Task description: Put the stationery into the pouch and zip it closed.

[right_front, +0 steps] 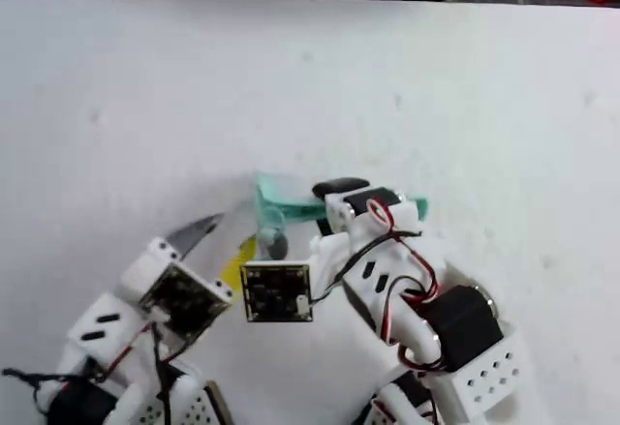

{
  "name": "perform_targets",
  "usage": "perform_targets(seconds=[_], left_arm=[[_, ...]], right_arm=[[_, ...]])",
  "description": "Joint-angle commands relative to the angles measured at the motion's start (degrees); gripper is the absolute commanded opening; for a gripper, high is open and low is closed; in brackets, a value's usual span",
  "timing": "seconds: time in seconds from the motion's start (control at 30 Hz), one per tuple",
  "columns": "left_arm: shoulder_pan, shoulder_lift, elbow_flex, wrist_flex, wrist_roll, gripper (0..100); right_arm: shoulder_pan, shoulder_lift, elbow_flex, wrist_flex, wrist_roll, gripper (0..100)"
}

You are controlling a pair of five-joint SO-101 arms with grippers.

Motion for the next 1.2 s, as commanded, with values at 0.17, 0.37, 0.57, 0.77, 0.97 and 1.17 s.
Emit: perform_targets(seconds=[0.17,0.37,0.57,0.77,0.97,1.17], left_arm=[[3.9,0.3,1.2,-5.0,-0.1,18],[6.7,0.3,1.3,-10.7,6.8,30],[13.4,0.4,1.3,-5.7,10.0,30],[14.1,0.3,1.0,-5.7,10.0,26],[19.4,0.3,1.2,-9.3,10.4,14],[20.4,0.3,1.2,-9.5,10.2,5]], right_arm=[[-3.8,-0.7,-6.9,4.4,0.9,1.7],[-7.3,-1.1,-9.1,7.4,1.1,1.7],[-8.7,-1.2,-10.7,7.3,0.9,1.7],[-8.7,-0.7,-13.6,7.3,0.4,1.7],[-12.3,-0.7,-13.5,7.5,-2.8,1.7],[-12.2,-0.6,-11.7,6.4,-3.2,1.7]])
